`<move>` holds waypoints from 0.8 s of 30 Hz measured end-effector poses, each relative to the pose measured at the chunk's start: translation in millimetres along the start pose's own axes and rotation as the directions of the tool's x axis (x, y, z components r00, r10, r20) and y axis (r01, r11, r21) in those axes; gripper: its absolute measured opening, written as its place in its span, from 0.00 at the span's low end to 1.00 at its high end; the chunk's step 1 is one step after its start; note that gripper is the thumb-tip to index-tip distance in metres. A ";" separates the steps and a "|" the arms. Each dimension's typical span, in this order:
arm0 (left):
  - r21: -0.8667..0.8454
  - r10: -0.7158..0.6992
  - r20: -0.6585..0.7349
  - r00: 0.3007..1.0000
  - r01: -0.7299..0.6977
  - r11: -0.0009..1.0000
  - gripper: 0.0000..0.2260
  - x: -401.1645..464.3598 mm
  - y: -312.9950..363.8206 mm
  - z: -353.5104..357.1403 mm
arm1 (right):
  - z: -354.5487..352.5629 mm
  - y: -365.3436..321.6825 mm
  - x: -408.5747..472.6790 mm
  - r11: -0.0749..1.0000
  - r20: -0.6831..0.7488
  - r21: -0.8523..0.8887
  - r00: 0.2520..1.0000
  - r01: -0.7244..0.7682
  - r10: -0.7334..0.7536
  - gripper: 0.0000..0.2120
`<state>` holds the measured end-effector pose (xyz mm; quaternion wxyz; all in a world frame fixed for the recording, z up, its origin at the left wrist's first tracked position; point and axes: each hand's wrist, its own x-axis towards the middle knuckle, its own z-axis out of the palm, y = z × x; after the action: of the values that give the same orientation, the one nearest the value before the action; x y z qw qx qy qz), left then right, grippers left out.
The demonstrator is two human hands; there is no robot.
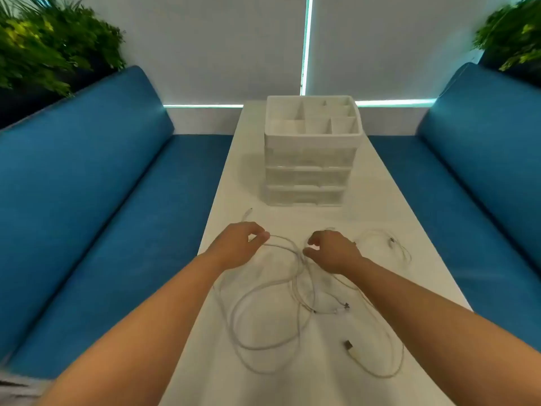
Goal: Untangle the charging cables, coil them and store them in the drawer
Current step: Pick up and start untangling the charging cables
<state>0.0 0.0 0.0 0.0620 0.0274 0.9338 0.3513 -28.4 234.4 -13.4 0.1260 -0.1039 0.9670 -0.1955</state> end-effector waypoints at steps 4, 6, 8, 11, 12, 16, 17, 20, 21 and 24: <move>0.054 -0.025 0.069 0.997 0.021 0.998 0.16 12.2 -17.1 24.2 | 26.2 1.4 5.7 0.979 0.002 0.111 0.985 -0.173 0.174 0.15; 0.015 -0.045 0.066 0.997 0.045 0.999 0.12 24.7 -20.9 34.8 | 36.2 -0.5 10.8 0.956 -0.009 0.196 0.975 -0.218 0.224 0.15; -0.064 -0.077 0.042 0.996 0.080 0.995 0.11 37.3 -21.9 42.3 | 42.2 -2.1 16.3 0.950 -0.043 0.209 0.969 -0.231 0.245 0.17; -0.111 -0.117 0.053 0.992 0.122 0.986 0.12 55.1 -21.7 55.3 | 49.8 -6.0 24.4 0.957 -0.054 0.152 0.965 -0.246 0.256 0.14; -0.113 -0.122 0.067 0.990 0.129 0.985 0.13 60.6 -20.8 58.5 | 50.8 -7.6 26.9 0.961 -0.060 0.130 0.966 -0.243 0.252 0.11; -0.084 -0.135 0.064 0.989 0.140 0.987 0.17 72.9 -20.5 66.2 | 51.2 -10.4 31.4 0.950 -0.108 0.221 0.963 -0.219 0.247 0.06; -0.092 -0.145 0.057 0.988 0.149 0.985 0.20 72.6 -21.6 66.6 | 48.8 -12.9 30.5 0.932 -0.137 0.310 0.961 -0.190 0.241 0.06; -0.334 -0.234 0.103 0.967 0.255 0.907 0.24 65.9 -17.4 60.7 | 36.0 -30.9 21.0 0.842 -0.234 0.539 0.954 -0.032 0.186 0.05; -0.462 -0.261 0.149 0.954 0.301 0.834 0.25 60.4 -13.1 56.1 | 32.0 -39.2 15.1 0.814 -0.243 0.581 0.957 0.014 0.157 0.05; -0.712 -0.241 0.214 0.947 0.320 0.625 0.26 37.5 2.1 37.8 | 31.3 -64.4 -7.7 0.711 -0.212 0.698 0.972 0.082 0.096 0.05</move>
<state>-32.0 29.8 -30.4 0.1671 -0.1287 0.6999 0.6824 -2.4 167.2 -13.7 0.0424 -0.0207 0.8282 -0.5584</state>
